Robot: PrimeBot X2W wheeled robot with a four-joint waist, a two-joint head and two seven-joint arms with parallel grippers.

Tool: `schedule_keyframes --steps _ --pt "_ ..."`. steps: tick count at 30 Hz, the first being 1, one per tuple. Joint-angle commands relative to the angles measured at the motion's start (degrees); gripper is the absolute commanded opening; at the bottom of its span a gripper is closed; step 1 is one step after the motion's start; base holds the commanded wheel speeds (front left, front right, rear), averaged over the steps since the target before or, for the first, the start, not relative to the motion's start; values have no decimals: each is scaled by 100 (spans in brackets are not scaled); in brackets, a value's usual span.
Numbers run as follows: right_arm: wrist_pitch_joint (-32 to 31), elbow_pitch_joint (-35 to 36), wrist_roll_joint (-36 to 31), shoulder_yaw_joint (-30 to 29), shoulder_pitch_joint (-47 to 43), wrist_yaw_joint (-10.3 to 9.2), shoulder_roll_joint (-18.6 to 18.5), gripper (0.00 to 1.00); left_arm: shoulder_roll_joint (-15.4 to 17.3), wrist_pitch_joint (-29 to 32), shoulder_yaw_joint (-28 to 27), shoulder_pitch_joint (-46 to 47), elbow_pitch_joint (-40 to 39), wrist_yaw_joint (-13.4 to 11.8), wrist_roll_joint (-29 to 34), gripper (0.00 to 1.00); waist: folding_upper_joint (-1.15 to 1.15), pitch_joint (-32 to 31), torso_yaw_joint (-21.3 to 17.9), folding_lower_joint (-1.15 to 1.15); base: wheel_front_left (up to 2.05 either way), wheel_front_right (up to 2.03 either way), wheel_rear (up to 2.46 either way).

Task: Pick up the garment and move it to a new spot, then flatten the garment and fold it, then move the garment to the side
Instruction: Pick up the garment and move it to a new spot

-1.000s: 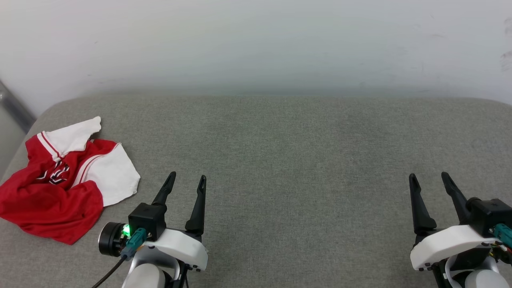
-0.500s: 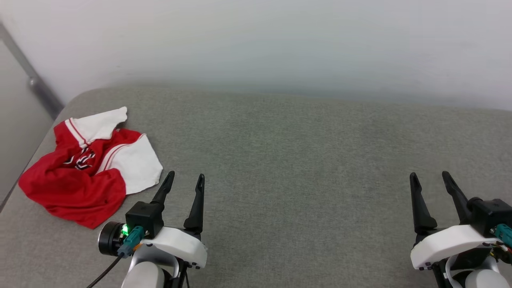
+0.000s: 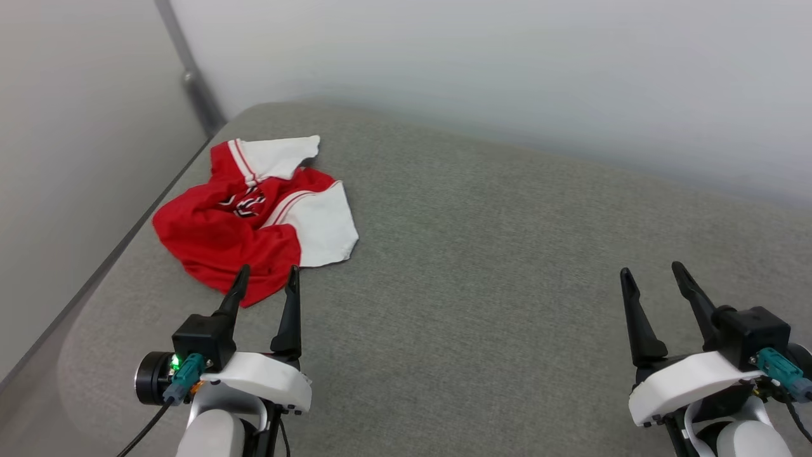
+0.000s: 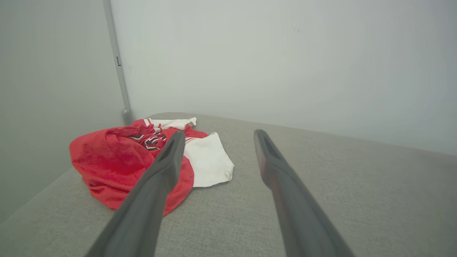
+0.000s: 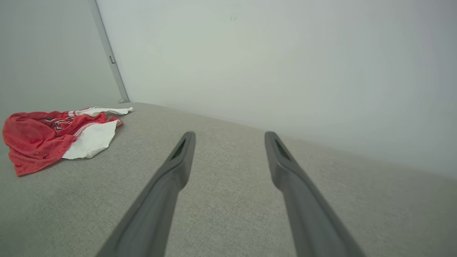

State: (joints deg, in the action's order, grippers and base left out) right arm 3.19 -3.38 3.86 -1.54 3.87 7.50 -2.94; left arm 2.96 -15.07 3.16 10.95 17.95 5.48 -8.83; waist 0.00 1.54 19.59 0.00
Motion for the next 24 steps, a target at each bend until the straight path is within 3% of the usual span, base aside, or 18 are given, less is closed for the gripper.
schedule_keyframes --steps 1,11,18,24 --pt "6 39 -46 9 58 -2 10 100 -7 -15 -9 33 -13 -11 -14 100 0 37 275 0 0 0 0" --pt "-90 177 -40 306 133 -2 8 100 -11 -15 -360 -75 -10 -34 -114 100 0 83 903 0 0 0 0" --pt "-158 241 -45 357 213 -2 8 100 -9 -15 -466 118 19 -2 -36 100 0 196 907 0 0 0 0" --pt "-256 334 -74 452 414 -2 7 100 129 -15 -476 700 336 95 -103 100 0 490 623 0 0 0 0"
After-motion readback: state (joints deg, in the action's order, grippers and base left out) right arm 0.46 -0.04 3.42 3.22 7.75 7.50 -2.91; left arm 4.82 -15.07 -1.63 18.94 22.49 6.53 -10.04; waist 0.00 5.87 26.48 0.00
